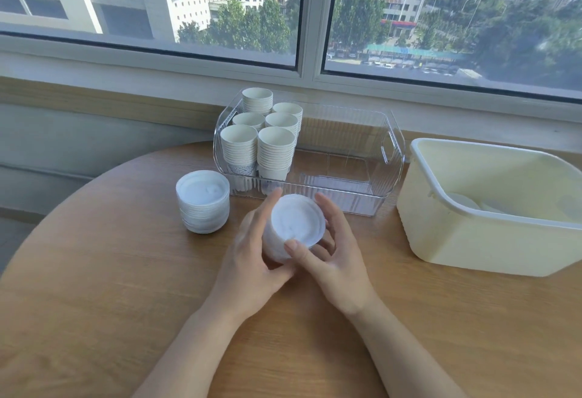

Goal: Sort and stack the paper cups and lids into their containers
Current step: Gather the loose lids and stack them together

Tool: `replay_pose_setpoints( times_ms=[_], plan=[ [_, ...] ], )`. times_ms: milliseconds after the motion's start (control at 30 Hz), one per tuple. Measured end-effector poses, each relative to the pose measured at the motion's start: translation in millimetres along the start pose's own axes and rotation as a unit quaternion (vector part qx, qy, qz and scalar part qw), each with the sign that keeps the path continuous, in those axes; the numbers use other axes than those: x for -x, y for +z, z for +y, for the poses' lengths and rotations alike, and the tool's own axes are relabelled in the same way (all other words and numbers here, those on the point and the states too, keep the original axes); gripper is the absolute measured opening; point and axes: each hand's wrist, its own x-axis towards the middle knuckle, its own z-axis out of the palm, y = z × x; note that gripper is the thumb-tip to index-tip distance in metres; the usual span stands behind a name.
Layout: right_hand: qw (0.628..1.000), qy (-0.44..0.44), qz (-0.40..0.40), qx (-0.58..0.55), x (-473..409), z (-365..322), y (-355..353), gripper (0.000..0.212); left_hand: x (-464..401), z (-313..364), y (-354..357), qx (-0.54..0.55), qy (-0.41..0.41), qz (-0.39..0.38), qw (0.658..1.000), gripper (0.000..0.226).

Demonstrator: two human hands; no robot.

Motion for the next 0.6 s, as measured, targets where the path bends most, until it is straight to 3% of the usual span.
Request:
replay_pose_setpoints(
  times_ms=[167,367,533,600],
  plan=[
    [0.999,-0.016,0.018,0.046,-3.5,6.5,34.5,0.089,7.6,-5.5,-12.2,-0.038,-0.022,0.042,0.998,0.087],
    [0.996,-0.019,0.063,0.059,-20.6,11.0,53.7,0.09,9.6,-15.8,-14.8,-0.025,-0.07,0.052,0.996,0.103],
    [0.989,-0.012,0.118,0.084,-34.4,12.6,62.6,0.067,8.2,-13.0,-14.1,-0.031,-0.072,0.079,0.994,0.104],
    [0.986,-0.019,0.13,0.103,-39.0,13.5,66.6,0.075,8.3,-11.0,-13.9,-0.031,-0.07,0.079,0.994,0.103]
  ],
)
